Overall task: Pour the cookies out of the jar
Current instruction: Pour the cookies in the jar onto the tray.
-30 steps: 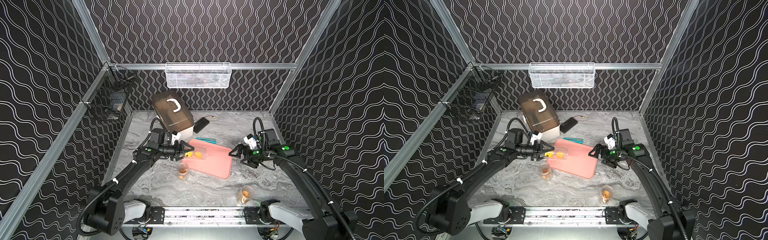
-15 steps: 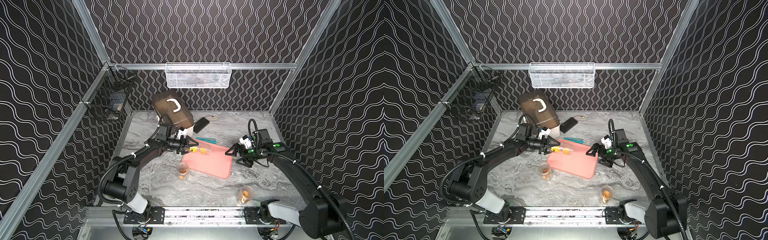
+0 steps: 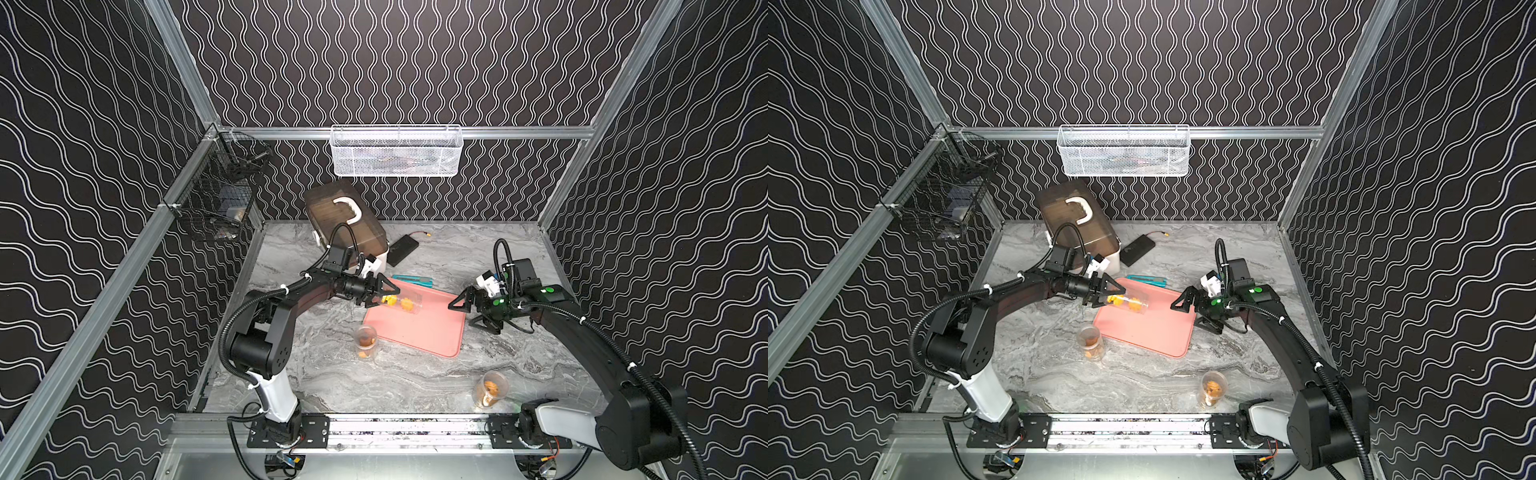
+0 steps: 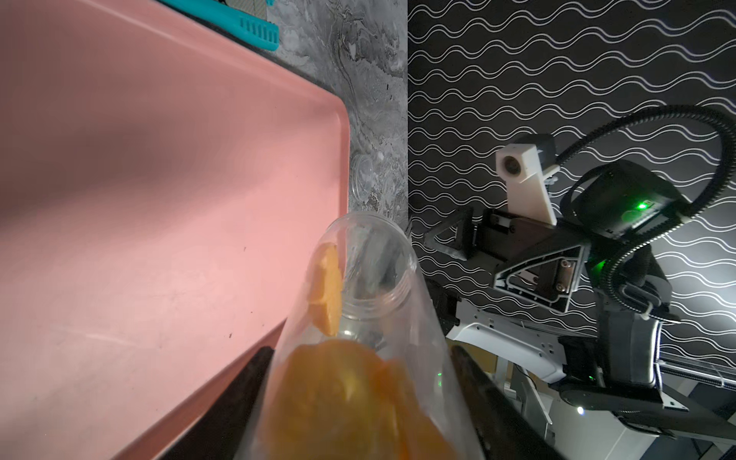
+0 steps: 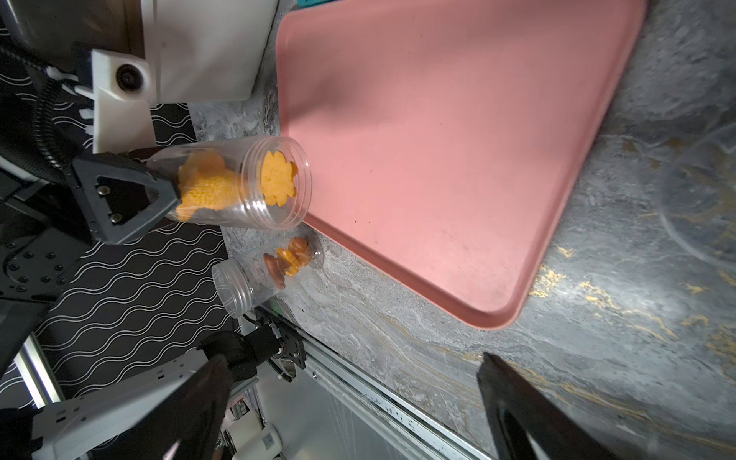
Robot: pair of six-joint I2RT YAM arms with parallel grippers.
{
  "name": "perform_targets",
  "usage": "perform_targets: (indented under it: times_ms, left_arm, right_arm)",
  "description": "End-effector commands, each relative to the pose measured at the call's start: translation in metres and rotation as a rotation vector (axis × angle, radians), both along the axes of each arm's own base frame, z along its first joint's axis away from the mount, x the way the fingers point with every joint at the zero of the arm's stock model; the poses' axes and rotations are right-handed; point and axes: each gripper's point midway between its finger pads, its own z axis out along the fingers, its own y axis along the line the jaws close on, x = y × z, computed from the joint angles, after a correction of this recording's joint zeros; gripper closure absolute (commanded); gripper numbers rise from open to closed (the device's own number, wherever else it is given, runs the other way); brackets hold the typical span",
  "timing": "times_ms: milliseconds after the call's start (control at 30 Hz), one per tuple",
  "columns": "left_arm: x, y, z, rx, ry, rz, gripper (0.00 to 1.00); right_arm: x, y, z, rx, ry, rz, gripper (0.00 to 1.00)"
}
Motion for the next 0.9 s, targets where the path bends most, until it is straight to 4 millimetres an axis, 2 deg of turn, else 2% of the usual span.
perform_targets:
  times_ms: [0, 433, 867]
  left_arm:
    - [-0.001, 0.002, -0.013, 0.032, 0.033, -0.001, 0.52]
    - [0.002, 0.010, -0.036, 0.153, 0.052, 0.005, 0.54]
    - [0.003, 0.013, -0.037, 0.186, 0.037, 0.012, 0.54]
  right_arm:
    - [0.002, 0.002, 0.002, 0.015, -0.010, -0.003, 0.00]
    - [0.001, 0.001, 0.008, 0.012, -0.018, -0.007, 0.00]
    - [0.003, 0.003, 0.003, 0.014, -0.008, -0.004, 0.00]
